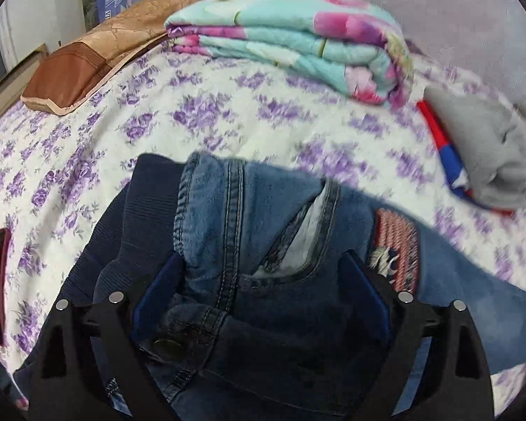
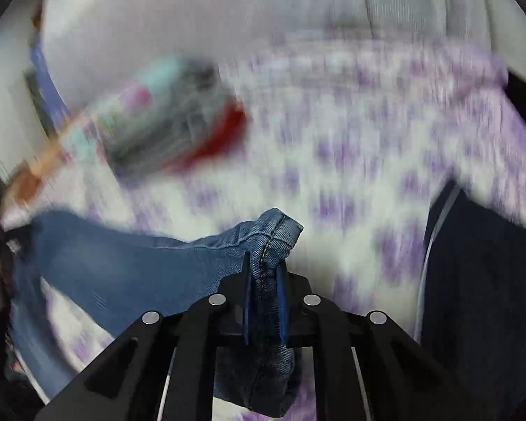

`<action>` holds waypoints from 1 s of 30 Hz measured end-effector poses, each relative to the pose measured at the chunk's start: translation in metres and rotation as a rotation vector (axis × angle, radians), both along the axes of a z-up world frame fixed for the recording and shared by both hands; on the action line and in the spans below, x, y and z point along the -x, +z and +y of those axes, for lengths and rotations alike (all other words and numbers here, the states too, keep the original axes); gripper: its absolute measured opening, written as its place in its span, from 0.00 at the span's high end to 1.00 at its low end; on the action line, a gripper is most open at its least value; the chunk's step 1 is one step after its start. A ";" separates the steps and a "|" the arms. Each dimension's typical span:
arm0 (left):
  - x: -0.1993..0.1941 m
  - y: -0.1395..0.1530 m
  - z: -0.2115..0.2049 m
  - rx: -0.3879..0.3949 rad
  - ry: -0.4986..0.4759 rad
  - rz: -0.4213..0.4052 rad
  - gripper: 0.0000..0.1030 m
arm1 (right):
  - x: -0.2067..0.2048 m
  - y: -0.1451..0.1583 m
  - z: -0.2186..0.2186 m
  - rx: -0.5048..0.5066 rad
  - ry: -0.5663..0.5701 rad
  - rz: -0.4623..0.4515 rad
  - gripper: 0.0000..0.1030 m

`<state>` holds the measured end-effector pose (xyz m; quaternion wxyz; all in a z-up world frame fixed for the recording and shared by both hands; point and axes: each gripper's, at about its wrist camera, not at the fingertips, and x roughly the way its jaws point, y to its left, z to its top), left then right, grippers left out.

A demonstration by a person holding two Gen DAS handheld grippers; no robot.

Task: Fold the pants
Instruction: 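Lift the jeans with both grippers and lay them flat on the bed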

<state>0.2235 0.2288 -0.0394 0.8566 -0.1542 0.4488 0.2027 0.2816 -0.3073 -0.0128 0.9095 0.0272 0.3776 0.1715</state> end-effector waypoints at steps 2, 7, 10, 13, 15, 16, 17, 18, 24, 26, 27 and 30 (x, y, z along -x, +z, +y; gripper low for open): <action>0.000 0.006 0.001 -0.015 0.023 -0.036 0.14 | -0.011 0.025 0.006 0.008 -0.006 -0.079 0.88; -0.018 -0.016 -0.006 -0.101 0.024 0.045 0.13 | -0.071 -0.068 0.015 0.177 -0.098 0.229 0.69; 0.005 0.009 -0.003 -0.029 0.011 -0.034 0.14 | -0.043 -0.047 -0.006 0.073 -0.146 0.148 0.47; 0.055 0.045 -0.003 -0.011 -0.041 -0.122 0.13 | 0.026 -0.003 -0.031 0.003 -0.139 0.026 0.11; 0.096 0.061 -0.001 -0.026 -0.064 -0.153 0.09 | 0.075 0.010 -0.045 -0.001 -0.108 0.003 0.03; 0.122 0.065 0.003 -0.027 -0.056 -0.163 0.07 | 0.100 0.010 -0.049 0.002 -0.081 0.022 0.03; 0.140 0.065 0.008 -0.024 -0.040 -0.165 0.07 | 0.119 0.006 -0.054 0.010 -0.065 0.049 0.03; 0.153 0.064 0.012 -0.019 -0.022 -0.164 0.07 | 0.143 -0.002 -0.054 0.021 -0.044 0.087 0.03; 0.225 0.024 0.041 0.030 0.108 -0.128 0.07 | 0.221 -0.045 -0.050 -0.030 -0.007 0.159 0.03; 0.230 0.007 0.048 0.069 0.124 -0.085 0.07 | 0.218 -0.053 -0.049 -0.065 -0.012 0.160 0.19; 0.230 0.003 0.048 0.090 0.121 -0.073 0.07 | 0.210 -0.056 -0.048 -0.102 0.002 0.177 0.42; 0.225 -0.007 0.041 0.115 0.085 -0.057 0.07 | 0.183 -0.062 -0.043 -0.164 0.044 0.221 0.81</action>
